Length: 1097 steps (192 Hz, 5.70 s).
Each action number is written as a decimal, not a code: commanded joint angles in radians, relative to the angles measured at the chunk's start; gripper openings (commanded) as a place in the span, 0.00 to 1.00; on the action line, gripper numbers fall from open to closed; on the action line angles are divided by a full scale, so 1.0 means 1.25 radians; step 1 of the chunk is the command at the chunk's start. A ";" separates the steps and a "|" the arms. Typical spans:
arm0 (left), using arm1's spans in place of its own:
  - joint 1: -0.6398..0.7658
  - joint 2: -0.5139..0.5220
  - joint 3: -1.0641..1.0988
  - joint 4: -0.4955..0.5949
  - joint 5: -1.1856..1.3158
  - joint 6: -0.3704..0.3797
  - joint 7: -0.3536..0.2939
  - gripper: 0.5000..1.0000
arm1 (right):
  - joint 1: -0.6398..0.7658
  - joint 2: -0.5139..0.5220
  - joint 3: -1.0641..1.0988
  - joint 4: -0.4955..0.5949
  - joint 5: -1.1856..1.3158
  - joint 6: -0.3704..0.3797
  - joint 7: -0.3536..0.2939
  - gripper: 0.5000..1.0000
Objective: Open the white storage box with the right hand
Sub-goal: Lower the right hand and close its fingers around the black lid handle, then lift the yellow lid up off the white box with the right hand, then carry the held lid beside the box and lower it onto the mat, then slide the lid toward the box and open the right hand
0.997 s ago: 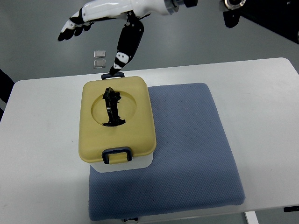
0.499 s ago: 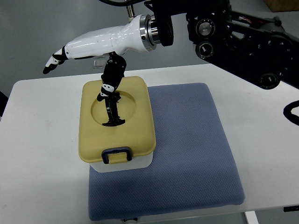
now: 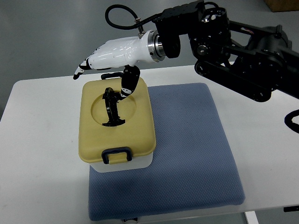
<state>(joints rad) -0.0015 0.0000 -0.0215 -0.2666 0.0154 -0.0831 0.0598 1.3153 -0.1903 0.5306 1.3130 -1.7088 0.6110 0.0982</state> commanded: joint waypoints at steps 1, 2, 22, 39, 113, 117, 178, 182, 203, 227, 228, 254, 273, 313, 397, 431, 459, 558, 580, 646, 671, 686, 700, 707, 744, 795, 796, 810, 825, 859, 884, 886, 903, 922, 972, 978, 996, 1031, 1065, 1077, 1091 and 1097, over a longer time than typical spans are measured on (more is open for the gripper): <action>0.000 0.000 0.000 0.001 0.000 0.000 0.000 1.00 | -0.004 0.001 -0.011 0.000 -0.017 0.000 0.000 0.86; 0.000 0.000 0.000 0.001 0.000 0.000 0.000 1.00 | -0.004 0.001 -0.011 0.000 -0.017 0.000 0.000 0.86; 0.000 0.000 0.000 0.000 0.000 0.000 0.000 1.00 | -0.013 -0.006 -0.033 -0.002 -0.034 0.000 0.000 0.86; 0.000 0.000 0.000 0.000 0.000 0.000 0.000 1.00 | -0.014 -0.005 -0.043 -0.004 -0.043 0.000 0.000 0.85; 0.000 0.000 0.000 0.001 0.000 -0.001 0.000 1.00 | -0.025 0.011 -0.045 -0.004 -0.044 0.000 -0.006 0.84; 0.000 0.000 0.000 0.000 0.000 -0.001 0.000 1.00 | -0.025 0.011 -0.045 -0.004 -0.044 0.000 -0.007 0.84; 0.000 0.000 0.000 0.000 0.001 0.000 0.000 1.00 | -0.041 0.011 -0.047 -0.004 -0.045 0.000 -0.007 0.81; 0.000 0.000 0.000 0.000 0.001 0.000 0.000 1.00 | -0.043 0.011 -0.048 -0.004 -0.045 0.000 -0.009 0.80; 0.000 0.000 0.000 0.000 0.001 -0.001 0.000 1.00 | -0.048 0.011 -0.049 -0.004 -0.047 0.000 -0.009 0.70; 0.000 0.000 0.000 0.000 0.001 0.000 0.001 1.00 | -0.050 0.012 -0.049 -0.004 -0.045 0.000 -0.009 0.52; 0.000 0.000 0.001 0.000 0.001 0.000 0.001 1.00 | -0.051 0.011 -0.049 -0.004 -0.047 0.000 -0.009 0.50; 0.000 0.000 0.001 0.000 0.001 -0.001 0.001 1.00 | -0.051 0.012 -0.049 -0.002 -0.047 0.000 -0.009 0.15; 0.000 0.000 0.000 0.000 0.001 0.000 0.000 1.00 | -0.052 0.012 -0.049 -0.002 -0.047 0.000 -0.009 0.00; 0.000 0.000 0.001 0.000 0.001 -0.001 0.000 1.00 | -0.048 0.027 -0.047 -0.002 -0.045 0.000 -0.009 0.00; 0.000 0.000 0.000 0.000 0.001 -0.001 0.000 1.00 | 0.041 0.015 -0.007 -0.002 -0.004 0.000 0.001 0.00; 0.000 0.000 0.000 0.000 0.001 -0.001 0.000 1.00 | 0.120 -0.049 0.060 -0.004 0.066 0.000 -0.001 0.00; 0.000 0.000 0.000 0.001 0.000 -0.001 0.000 1.00 | 0.174 -0.190 0.074 -0.006 0.080 0.000 0.001 0.00; 0.000 0.000 0.000 -0.001 0.004 -0.001 0.001 1.00 | 0.052 -0.486 -0.013 -0.051 0.047 0.000 0.002 0.00; 0.000 0.000 0.000 -0.001 0.004 -0.001 0.001 1.00 | 0.012 -0.479 -0.016 -0.069 0.040 0.000 0.002 0.00; 0.000 0.000 0.000 -0.001 0.004 -0.001 0.001 1.00 | -0.085 -0.448 -0.070 -0.075 -0.004 0.000 0.002 0.00; 0.000 0.000 0.000 -0.001 0.004 -0.001 0.001 1.00 | -0.101 -0.441 -0.087 -0.075 -0.005 0.000 0.002 0.00; 0.000 0.000 0.000 -0.001 0.004 -0.001 0.001 1.00 | -0.107 -0.432 -0.087 -0.075 -0.005 0.000 0.002 0.00; 0.000 0.000 0.001 -0.001 0.004 -0.001 0.000 1.00 | -0.107 -0.432 -0.087 -0.075 -0.005 0.000 0.002 0.00; 0.000 0.000 0.000 -0.001 0.004 -0.001 0.001 1.00 | -0.108 -0.432 -0.087 -0.075 -0.005 0.000 0.002 0.00; 0.000 0.000 0.001 -0.001 0.004 -0.001 0.001 1.00 | -0.117 -0.433 -0.086 -0.074 -0.003 0.000 0.002 0.00; 0.000 0.000 0.000 -0.001 0.004 -0.001 0.001 1.00 | -0.140 -0.432 -0.086 -0.074 -0.004 0.000 0.002 0.00; 0.000 0.000 0.000 -0.001 0.004 -0.001 0.001 1.00 | -0.140 -0.432 -0.086 -0.074 -0.004 0.000 0.002 0.00; 0.000 0.000 0.000 -0.001 0.004 -0.001 0.001 1.00 | -0.144 -0.429 -0.086 -0.074 -0.004 0.000 0.002 0.00; 0.000 0.000 0.000 -0.001 0.004 -0.001 0.001 1.00 | -0.153 -0.427 -0.086 -0.074 -0.004 0.000 0.002 0.00; 0.000 0.000 0.000 -0.001 0.004 -0.001 0.001 1.00 | -0.166 -0.418 -0.086 -0.074 -0.004 0.000 0.002 0.00; 0.000 0.000 0.001 -0.001 0.004 -0.001 0.001 1.00 | -0.181 -0.410 -0.086 -0.074 -0.004 0.000 0.002 0.00; 0.000 0.000 0.001 -0.001 0.004 -0.001 0.001 1.00 | -0.182 -0.409 -0.086 -0.074 -0.004 0.000 0.002 0.00; 0.000 0.000 0.001 -0.001 0.004 -0.001 0.001 1.00 | -0.188 -0.401 -0.086 -0.074 -0.004 0.000 0.002 0.00; 0.000 0.000 0.001 -0.001 0.004 -0.001 0.001 1.00 | -0.189 -0.396 -0.085 -0.071 -0.004 0.000 0.002 0.00; 0.000 0.000 0.001 -0.001 0.004 -0.001 0.001 1.00 | -0.189 -0.375 -0.085 -0.059 -0.003 0.000 0.002 0.00; 0.000 0.000 0.001 -0.001 0.004 -0.001 0.001 1.00 | -0.189 -0.373 -0.085 -0.056 -0.003 0.000 0.002 0.00; 0.000 0.000 0.001 -0.001 0.004 -0.001 0.001 1.00 | -0.198 -0.360 -0.086 -0.056 -0.003 0.000 0.002 0.00; 0.000 0.000 0.001 0.000 0.002 -0.001 0.001 1.00 | -0.207 -0.334 -0.086 -0.055 -0.007 0.000 0.001 0.00; 0.000 0.000 0.001 0.000 0.002 -0.001 0.001 1.00 | -0.208 -0.314 -0.086 -0.040 -0.006 0.000 0.001 0.00; 0.000 0.000 0.002 0.000 0.002 -0.001 0.001 1.00 | -0.209 -0.306 -0.086 -0.034 -0.006 0.000 0.001 0.00; 0.000 0.000 0.001 0.000 0.002 -0.001 0.001 1.00 | -0.209 -0.294 -0.086 -0.033 -0.006 0.000 0.001 0.00; 0.000 0.000 0.001 0.000 0.002 -0.001 0.001 1.00 | -0.209 -0.290 -0.086 -0.032 -0.006 0.000 0.002 0.00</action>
<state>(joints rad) -0.0015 0.0000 -0.0195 -0.2669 0.0182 -0.0844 0.0614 1.0542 -0.5713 0.4233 1.2682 -1.7169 0.6109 0.0997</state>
